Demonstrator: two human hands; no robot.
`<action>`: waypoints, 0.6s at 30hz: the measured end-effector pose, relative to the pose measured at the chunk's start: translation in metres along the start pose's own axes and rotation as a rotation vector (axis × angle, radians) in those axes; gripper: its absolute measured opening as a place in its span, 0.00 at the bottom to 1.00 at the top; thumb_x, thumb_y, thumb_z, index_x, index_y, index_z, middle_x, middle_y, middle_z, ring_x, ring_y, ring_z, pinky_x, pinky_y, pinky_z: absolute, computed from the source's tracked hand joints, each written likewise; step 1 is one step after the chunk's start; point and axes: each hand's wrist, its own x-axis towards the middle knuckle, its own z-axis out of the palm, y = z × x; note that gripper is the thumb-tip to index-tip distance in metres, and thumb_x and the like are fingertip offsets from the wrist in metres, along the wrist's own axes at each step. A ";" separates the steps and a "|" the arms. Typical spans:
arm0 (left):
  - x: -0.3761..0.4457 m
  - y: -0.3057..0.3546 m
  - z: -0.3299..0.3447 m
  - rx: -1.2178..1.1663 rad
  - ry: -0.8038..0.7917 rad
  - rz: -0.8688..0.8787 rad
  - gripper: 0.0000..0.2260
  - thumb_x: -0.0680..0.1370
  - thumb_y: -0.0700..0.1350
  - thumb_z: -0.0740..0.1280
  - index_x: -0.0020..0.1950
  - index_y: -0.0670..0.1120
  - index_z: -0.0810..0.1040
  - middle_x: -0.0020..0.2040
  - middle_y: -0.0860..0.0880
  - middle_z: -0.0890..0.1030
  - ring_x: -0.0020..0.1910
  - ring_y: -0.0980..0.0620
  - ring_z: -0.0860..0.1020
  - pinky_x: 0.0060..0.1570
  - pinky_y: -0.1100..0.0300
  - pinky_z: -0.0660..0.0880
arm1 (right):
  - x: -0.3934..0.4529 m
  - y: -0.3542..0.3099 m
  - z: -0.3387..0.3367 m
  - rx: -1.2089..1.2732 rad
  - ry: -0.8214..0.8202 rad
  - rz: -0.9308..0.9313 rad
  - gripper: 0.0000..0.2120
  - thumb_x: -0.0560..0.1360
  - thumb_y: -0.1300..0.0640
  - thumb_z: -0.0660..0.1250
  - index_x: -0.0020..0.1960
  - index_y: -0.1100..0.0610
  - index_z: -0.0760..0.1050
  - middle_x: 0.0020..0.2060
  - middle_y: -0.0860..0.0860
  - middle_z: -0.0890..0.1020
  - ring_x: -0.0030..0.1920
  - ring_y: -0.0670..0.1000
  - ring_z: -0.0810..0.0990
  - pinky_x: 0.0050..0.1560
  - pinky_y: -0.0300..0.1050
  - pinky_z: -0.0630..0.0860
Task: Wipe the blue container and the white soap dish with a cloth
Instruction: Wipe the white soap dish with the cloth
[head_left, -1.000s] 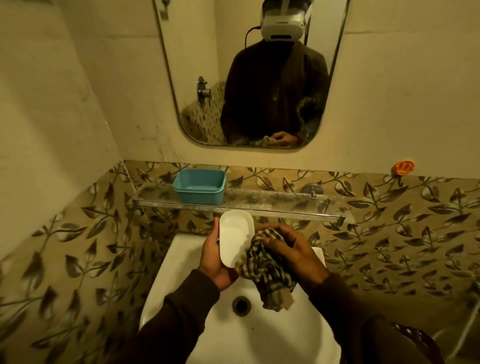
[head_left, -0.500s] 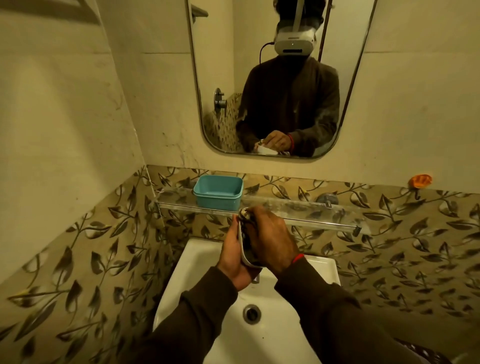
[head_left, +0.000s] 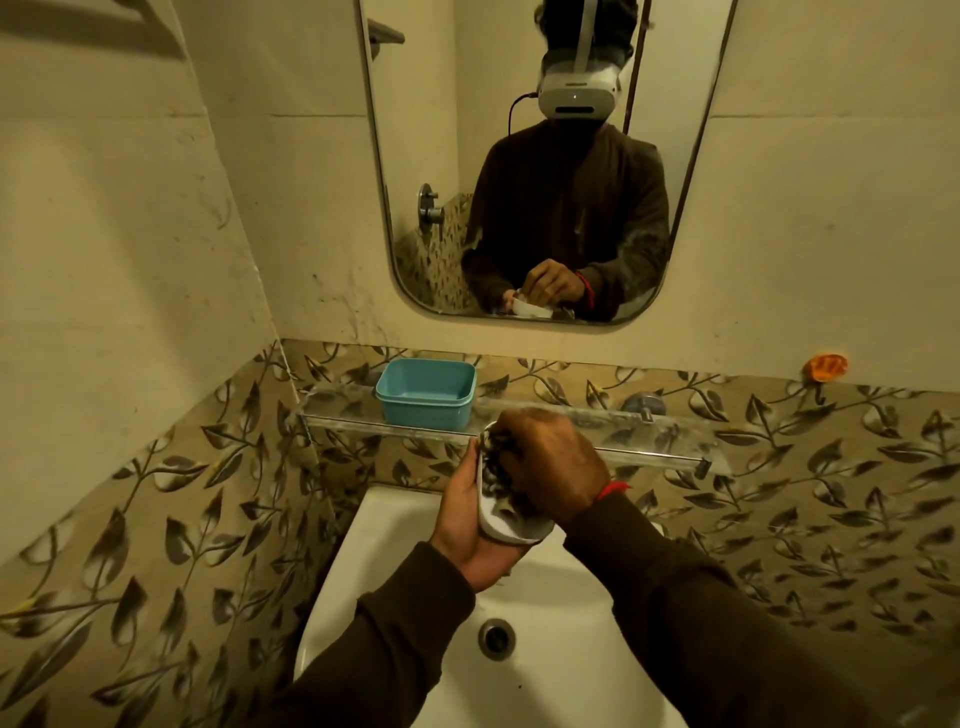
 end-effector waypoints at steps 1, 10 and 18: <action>0.001 0.000 0.002 -0.002 -0.004 0.003 0.28 0.81 0.62 0.58 0.73 0.46 0.74 0.72 0.37 0.74 0.73 0.37 0.70 0.76 0.41 0.61 | 0.002 -0.002 0.001 -0.027 0.035 0.031 0.11 0.74 0.60 0.65 0.57 0.56 0.75 0.51 0.57 0.81 0.50 0.59 0.78 0.44 0.48 0.74; -0.001 0.010 -0.006 0.053 0.000 0.020 0.29 0.81 0.65 0.56 0.71 0.46 0.77 0.71 0.36 0.75 0.72 0.37 0.71 0.75 0.39 0.62 | -0.007 -0.003 -0.010 0.260 -0.201 -0.048 0.10 0.73 0.63 0.67 0.52 0.52 0.78 0.49 0.51 0.83 0.48 0.50 0.79 0.43 0.31 0.70; -0.006 0.009 0.014 0.035 -0.044 0.030 0.28 0.81 0.63 0.56 0.72 0.45 0.75 0.71 0.37 0.76 0.70 0.38 0.75 0.69 0.42 0.72 | 0.001 -0.006 -0.015 0.199 0.050 0.125 0.09 0.73 0.57 0.70 0.52 0.53 0.75 0.45 0.53 0.83 0.46 0.52 0.81 0.44 0.45 0.80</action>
